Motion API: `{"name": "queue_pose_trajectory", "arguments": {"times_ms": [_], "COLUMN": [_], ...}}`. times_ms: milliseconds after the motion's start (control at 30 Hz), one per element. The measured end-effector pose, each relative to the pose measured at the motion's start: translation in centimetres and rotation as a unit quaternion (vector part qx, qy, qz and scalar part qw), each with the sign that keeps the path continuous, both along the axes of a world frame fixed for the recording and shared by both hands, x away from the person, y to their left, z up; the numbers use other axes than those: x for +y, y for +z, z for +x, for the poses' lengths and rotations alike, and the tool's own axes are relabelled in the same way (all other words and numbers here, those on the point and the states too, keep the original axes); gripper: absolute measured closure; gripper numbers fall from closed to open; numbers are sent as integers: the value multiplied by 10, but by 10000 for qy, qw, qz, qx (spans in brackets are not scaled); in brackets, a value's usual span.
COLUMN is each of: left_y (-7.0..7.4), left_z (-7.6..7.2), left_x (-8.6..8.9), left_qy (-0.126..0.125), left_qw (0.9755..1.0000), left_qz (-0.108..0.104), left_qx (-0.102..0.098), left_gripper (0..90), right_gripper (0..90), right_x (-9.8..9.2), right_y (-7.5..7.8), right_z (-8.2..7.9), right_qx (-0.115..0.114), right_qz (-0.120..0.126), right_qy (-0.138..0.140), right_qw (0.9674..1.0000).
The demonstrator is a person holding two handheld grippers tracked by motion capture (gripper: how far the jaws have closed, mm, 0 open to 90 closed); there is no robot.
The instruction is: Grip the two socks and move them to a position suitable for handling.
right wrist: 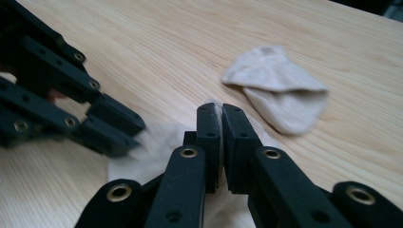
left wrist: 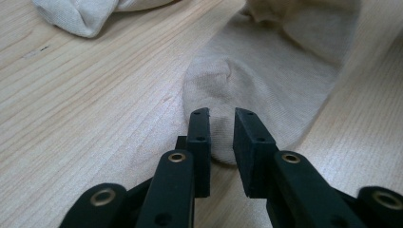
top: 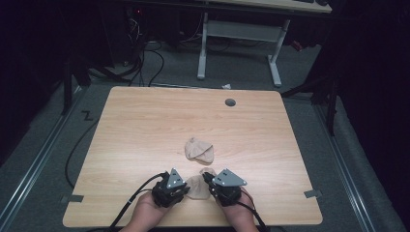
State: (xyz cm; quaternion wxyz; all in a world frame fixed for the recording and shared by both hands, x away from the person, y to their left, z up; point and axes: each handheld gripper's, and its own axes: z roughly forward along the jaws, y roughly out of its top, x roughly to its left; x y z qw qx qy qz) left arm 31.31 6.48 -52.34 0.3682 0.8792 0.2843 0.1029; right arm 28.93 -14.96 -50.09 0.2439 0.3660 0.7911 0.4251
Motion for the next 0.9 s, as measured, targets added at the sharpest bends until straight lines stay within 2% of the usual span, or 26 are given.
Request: {"name": "queue_pose_trajectory", "arguments": {"times_ms": [67,200,233,267,367,433,533,567,600,700,767,900], "left_y": [0,0,0,0,1,1,1,1,1,2,2,3], "left_z": [0,-1,-1,-1,-3,-3,-4,-4,-4,-4,-7,-9], "left_x": [0,0,0,0,0,1,2,3,3,5,12,20], "left_qy": [-23,-30,-41,-41,-43,-41,-38,-20,-20,19,-6,-2], "left_qw": [10000,10000,9999,9999,9999,9999,9998,9999,9999,9998,9997,9997], "left_qz": [22,54,70,70,107,115,136,131,131,164,208,237], "left_qx": [-26,-45,-63,-63,-95,-97,-105,-94,-94,-92,-92,-9], "left_gripper": [766,766,762,759,752,750,740,737,735,733,738,743], "right_gripper": [858,831,789,776,770,773,800,828,828,849,865,865], "right_x": [-5,-34,-49,-55,-64,-64,-62,-59,-59,-56,-52,-47], "right_y": [0,-1,-1,-1,1,2,1,-5,-5,-16,-22,-25], "right_z": [-3,-17,-21,-23,-23,-20,-16,-9,-9,-2,-2,-5], "right_qx": [-13,79,117,124,95,27,76,290,290,654,857,977], "right_qz": [-37,-184,-172,-138,-42,-100,-135,-294,-294,-517,-577,-577], "right_qy": [-51,-371,-588,-657,-822,-824,-758,-674,-674,-558,-450,-288], "right_qw": [10000,9991,9981,9977,9966,9965,9970,9969,9969,9950,9936,9931]}}
